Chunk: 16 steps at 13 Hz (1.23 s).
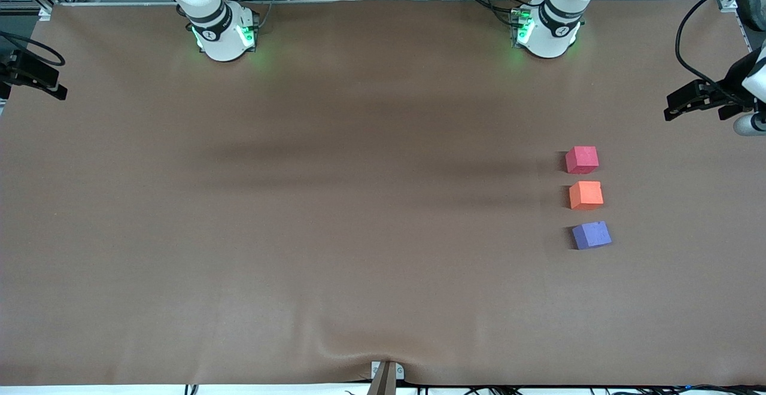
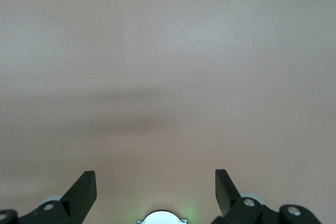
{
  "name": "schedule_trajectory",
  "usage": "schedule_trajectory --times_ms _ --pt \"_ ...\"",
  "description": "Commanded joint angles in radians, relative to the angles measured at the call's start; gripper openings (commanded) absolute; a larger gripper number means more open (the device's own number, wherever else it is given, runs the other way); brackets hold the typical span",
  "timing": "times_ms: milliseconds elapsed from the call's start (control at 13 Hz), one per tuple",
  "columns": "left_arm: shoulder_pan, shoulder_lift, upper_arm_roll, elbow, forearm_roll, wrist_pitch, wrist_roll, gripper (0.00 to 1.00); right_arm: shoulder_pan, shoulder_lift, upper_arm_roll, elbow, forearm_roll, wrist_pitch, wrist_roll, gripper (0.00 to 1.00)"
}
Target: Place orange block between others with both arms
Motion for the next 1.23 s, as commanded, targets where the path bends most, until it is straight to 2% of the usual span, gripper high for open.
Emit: schedule_trajectory --times_ms 0,1150 --pt "-0.007 -0.041 0.011 -0.029 -0.011 0.014 0.000 1.00 0.000 0.006 0.003 0.012 -0.001 -0.010 0.017 1.00" --pt "-0.037 -0.053 0.015 -0.009 0.016 -0.026 0.001 1.00 0.004 0.006 0.003 0.009 -0.001 -0.010 0.017 1.00"
